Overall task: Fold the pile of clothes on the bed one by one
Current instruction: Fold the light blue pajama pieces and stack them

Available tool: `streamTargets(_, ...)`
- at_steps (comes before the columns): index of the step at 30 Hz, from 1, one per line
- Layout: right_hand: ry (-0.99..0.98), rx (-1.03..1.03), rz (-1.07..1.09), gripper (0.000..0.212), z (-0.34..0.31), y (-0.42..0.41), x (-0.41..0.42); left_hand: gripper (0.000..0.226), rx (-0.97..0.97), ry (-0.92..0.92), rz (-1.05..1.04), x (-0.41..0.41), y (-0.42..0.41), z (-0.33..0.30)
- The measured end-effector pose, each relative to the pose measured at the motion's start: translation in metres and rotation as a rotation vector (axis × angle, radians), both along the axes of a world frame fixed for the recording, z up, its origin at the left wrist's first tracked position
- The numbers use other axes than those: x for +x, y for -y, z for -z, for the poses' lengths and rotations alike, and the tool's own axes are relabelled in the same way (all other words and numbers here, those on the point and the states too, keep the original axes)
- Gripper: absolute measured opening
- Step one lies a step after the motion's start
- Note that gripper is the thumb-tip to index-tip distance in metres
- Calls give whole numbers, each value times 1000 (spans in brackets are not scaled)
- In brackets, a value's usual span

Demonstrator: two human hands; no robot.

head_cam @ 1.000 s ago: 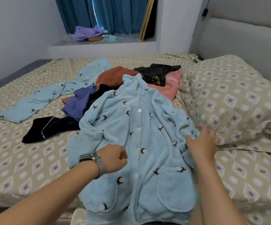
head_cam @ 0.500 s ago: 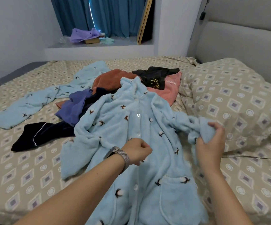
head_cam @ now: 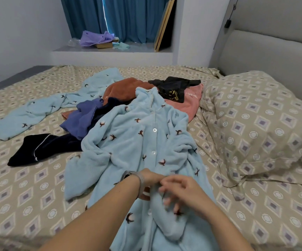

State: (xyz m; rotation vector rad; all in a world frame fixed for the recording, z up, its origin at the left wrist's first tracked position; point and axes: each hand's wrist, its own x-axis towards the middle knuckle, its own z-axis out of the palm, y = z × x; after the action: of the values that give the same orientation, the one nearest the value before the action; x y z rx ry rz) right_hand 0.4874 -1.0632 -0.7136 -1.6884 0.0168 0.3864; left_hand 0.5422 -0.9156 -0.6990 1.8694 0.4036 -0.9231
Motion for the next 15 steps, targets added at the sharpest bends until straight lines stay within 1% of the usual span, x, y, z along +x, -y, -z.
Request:
streamTargets(1, -76, 94, 141, 10, -1, 6, 8, 40, -23, -4, -19, 1, 0, 5)
streamTargets(2, -124, 145, 291, 13, -2, 14, 17, 41, -25, 16, -28, 1, 2, 8)
streamTargets(3, -146, 142, 423, 14, 0, 23, 26, 41, 0, 66, -27, 0, 5, 11)
streamTargets(4, -160, 100, 505, 15, 2, 32, 34, 42, 70, 161, 0, 0, 8, 12)
streamTargets(5, -181, 57, 534, 19, 6, 38, 40, 47, 180, 276, 59, 1, 11, 11)
streamTargets(7, -274, 70, 492, 32, 13, 41, 50, 59, 441, 521, 231, -1, 15, 0)
streamTargets(8, -318, 127, 437, 38, 14, 37, 54, 58, 540, 629, 353, -5, 19, -10)
streamTargets(9, -340, 211, 382, 42, 15, 33, 57, 52, 595, 701, 509, -9, 23, -19)
streamTargets(10, -351, 310, 339, 44, 15, 28, 60, 47, 599, 705, 677, -14, 27, -30)
streamTargets(11, -358, 394, 324, 42, 14, 25, 64, 47, 563, 660, 823, -20, 30, -40)
streamTargets(12, -361, 452, 322, 39, 12, 23, 66, 54, 493, 538, 895, -24, 32, -46)
streamTargets(13, -360, 470, 338, 34, 13, 23, 69, 59, 382, 394, 880, -26, 34, -50)
streamTargets(14, -357, 484, 370, 29, 13, 24, 71, 54, 273, 290, 793, -27, 34, -51)
streamTargets(15, -363, 511, 389, 27, 13, 25, 72, 43, 212, 301, 672, -25, 33, -51)
